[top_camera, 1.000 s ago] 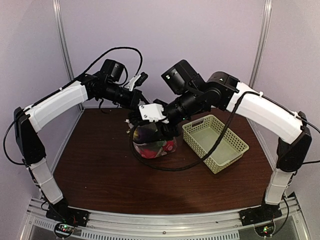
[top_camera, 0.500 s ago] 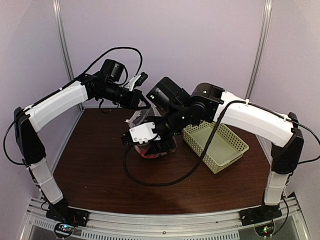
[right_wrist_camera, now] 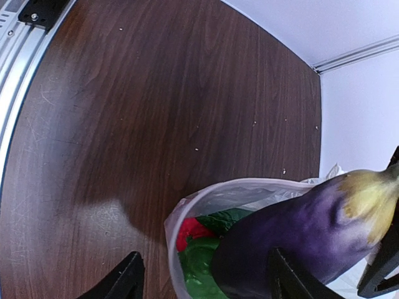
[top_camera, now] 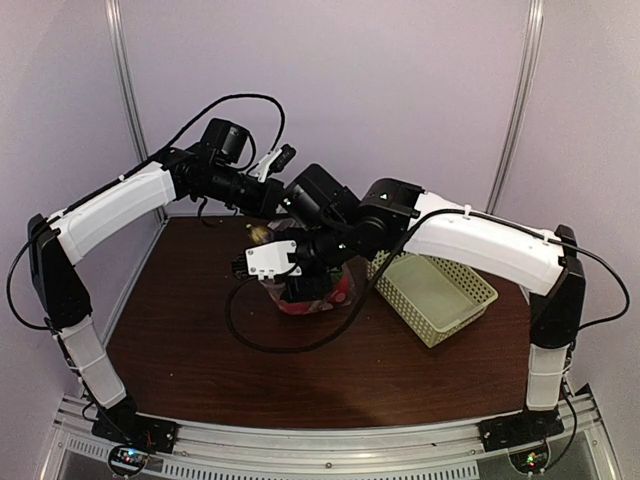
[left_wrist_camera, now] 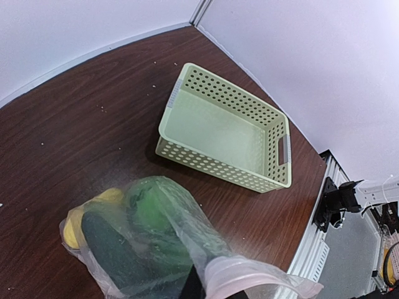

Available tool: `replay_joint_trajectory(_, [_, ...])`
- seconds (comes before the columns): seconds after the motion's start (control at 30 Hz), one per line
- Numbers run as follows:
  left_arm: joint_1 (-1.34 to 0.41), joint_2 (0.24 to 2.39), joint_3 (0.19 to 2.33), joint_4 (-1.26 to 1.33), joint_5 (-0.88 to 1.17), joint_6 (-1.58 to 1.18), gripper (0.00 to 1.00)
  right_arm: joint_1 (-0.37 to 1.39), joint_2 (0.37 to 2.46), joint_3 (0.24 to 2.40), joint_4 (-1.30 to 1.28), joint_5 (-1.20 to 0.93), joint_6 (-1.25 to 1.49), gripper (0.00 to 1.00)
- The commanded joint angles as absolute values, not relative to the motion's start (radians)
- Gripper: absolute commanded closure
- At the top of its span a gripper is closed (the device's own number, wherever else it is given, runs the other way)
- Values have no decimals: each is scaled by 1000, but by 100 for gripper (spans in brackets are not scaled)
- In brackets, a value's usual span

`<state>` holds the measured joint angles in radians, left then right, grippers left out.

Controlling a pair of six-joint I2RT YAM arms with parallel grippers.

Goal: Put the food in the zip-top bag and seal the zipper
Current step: Adjust the zipper food storage bag at the center of the board.

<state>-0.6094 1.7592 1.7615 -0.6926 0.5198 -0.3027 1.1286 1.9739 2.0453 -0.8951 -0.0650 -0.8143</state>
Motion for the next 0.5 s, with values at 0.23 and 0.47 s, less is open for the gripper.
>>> replay_joint_trajectory(0.23, [-596,1715,1765,-650,517,-306,100,1133,2017,2134,-1000,-54,-828,72])
replay_joint_trajectory(0.47, [-588,1716,1764,-650,512,-313,100,1133,2051,2159,-1066,-31,-849,100])
